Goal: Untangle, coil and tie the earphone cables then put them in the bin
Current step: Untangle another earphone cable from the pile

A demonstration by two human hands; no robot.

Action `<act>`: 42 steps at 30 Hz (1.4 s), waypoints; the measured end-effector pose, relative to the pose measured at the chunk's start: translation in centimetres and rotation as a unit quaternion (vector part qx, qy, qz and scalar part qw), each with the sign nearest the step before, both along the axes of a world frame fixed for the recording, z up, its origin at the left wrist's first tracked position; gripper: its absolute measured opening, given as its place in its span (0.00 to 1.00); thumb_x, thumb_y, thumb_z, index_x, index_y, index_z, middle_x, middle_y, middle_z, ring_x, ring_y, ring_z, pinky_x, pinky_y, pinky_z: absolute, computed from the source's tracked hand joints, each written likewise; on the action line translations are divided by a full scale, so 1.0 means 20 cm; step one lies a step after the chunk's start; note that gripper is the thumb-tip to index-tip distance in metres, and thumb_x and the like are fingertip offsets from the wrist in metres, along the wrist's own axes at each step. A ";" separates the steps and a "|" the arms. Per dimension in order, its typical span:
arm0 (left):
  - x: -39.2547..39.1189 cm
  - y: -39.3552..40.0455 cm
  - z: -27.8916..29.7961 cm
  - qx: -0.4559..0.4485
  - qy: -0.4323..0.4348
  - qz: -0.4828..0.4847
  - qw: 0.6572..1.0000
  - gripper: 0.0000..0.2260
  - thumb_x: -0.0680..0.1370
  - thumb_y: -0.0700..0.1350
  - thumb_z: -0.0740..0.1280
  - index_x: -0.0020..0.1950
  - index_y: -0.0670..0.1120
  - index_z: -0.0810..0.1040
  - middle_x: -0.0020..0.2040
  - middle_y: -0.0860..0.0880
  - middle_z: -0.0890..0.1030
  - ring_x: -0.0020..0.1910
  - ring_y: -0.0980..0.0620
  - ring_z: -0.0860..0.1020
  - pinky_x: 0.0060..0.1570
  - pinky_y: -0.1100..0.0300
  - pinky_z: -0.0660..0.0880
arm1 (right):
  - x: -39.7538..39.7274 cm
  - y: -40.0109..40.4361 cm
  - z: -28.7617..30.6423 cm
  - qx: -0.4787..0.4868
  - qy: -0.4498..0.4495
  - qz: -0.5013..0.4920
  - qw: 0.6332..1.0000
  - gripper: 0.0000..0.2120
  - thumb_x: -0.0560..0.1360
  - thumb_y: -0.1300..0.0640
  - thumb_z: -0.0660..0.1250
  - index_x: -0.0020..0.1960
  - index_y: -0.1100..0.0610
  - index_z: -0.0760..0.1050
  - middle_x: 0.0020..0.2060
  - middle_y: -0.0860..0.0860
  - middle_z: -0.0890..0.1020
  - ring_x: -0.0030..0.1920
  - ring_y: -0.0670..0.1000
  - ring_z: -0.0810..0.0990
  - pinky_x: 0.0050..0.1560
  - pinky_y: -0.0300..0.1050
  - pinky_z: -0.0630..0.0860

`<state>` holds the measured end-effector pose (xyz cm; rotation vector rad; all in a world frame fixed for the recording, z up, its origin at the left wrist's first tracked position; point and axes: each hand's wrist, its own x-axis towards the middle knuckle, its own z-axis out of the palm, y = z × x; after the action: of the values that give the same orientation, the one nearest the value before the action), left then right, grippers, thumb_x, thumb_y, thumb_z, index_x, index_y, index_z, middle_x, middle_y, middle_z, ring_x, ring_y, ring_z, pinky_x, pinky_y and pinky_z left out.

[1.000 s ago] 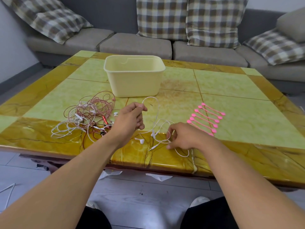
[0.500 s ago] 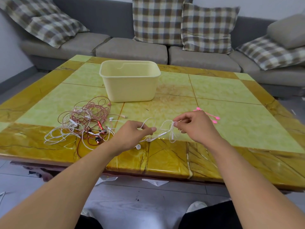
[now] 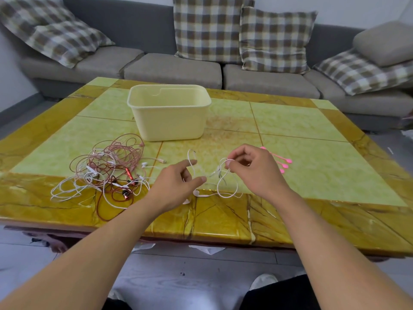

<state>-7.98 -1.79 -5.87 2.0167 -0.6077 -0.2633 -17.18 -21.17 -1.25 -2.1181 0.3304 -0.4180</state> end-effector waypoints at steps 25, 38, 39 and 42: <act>-0.04 0.00 0.08 -0.173 0.026 0.079 0.981 0.11 0.82 0.47 0.67 0.44 0.47 0.85 0.39 0.53 0.85 0.37 0.57 0.81 0.42 0.57 0.79 | 0.04 0.13 -0.03 -0.046 -0.073 0.027 0.996 0.04 0.70 0.56 0.80 0.44 0.49 0.87 0.37 0.41 0.83 0.33 0.42 0.77 0.37 0.32 0.71; -0.01 0.04 0.13 -0.253 0.104 0.076 0.959 0.12 0.84 0.48 0.64 0.49 0.43 0.84 0.39 0.48 0.84 0.44 0.53 0.84 0.56 0.57 0.78 | 0.04 0.14 -0.02 -0.039 -0.007 -0.008 0.999 0.15 0.69 0.41 0.78 0.43 0.50 0.79 0.34 0.42 0.80 0.31 0.41 0.74 0.34 0.35 0.70; -0.01 0.04 0.13 -0.242 0.098 0.064 0.963 0.12 0.84 0.49 0.64 0.49 0.44 0.84 0.38 0.48 0.84 0.43 0.55 0.83 0.56 0.59 0.77 | 0.05 0.14 -0.02 -0.032 0.007 -0.004 0.999 0.16 0.69 0.41 0.78 0.50 0.48 0.79 0.40 0.41 0.81 0.36 0.40 0.77 0.37 0.35 0.72; -0.01 0.05 0.14 -0.226 0.113 0.018 0.967 0.12 0.84 0.49 0.63 0.48 0.45 0.83 0.34 0.50 0.80 0.37 0.54 0.77 0.46 0.62 0.75 | 0.05 0.15 -0.06 -0.048 0.074 0.036 0.995 0.23 0.74 0.42 0.74 0.66 0.42 0.74 0.55 0.37 0.78 0.53 0.40 0.78 0.52 0.41 0.75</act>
<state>-8.15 -0.83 -3.03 1.5310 -0.4383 -0.2983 -16.10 -18.11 -2.36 -2.2527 0.3238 -0.2386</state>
